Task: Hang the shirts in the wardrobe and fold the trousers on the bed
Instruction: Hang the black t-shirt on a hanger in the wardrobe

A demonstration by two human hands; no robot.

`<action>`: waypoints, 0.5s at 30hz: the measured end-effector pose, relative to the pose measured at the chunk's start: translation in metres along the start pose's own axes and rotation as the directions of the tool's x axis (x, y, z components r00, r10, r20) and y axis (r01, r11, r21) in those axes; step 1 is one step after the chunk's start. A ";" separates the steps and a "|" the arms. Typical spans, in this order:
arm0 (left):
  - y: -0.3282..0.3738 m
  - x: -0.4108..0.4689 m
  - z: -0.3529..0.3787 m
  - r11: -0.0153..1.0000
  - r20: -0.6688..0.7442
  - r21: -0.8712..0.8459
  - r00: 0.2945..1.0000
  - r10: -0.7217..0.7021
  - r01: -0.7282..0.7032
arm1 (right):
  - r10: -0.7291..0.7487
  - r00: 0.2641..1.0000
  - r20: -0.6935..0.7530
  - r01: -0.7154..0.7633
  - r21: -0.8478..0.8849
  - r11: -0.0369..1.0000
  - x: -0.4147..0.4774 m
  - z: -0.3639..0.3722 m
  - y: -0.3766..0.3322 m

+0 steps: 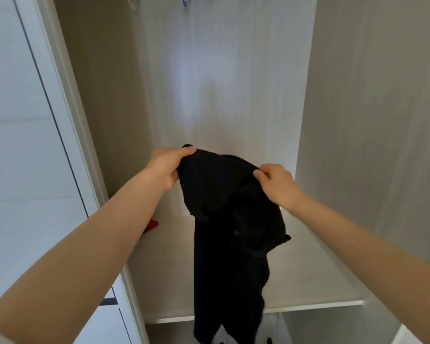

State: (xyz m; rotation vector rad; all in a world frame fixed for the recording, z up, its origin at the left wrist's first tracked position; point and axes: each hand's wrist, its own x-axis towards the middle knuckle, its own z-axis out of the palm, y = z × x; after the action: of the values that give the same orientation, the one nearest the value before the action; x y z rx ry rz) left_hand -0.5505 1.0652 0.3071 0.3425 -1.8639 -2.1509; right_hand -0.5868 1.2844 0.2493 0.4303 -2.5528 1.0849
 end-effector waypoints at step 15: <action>0.019 0.018 0.038 0.986 -0.038 -0.061 0.987 0.154 -0.156 | -0.058 0.964 0.259 -0.005 0.235 0.972 -0.005 -0.012 -0.023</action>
State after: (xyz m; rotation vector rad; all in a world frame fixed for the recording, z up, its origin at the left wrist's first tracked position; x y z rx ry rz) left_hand -0.5797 1.0913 0.3312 0.2116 -1.7384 -2.0823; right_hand -0.5713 1.2792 0.2698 0.7121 -2.6412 1.4110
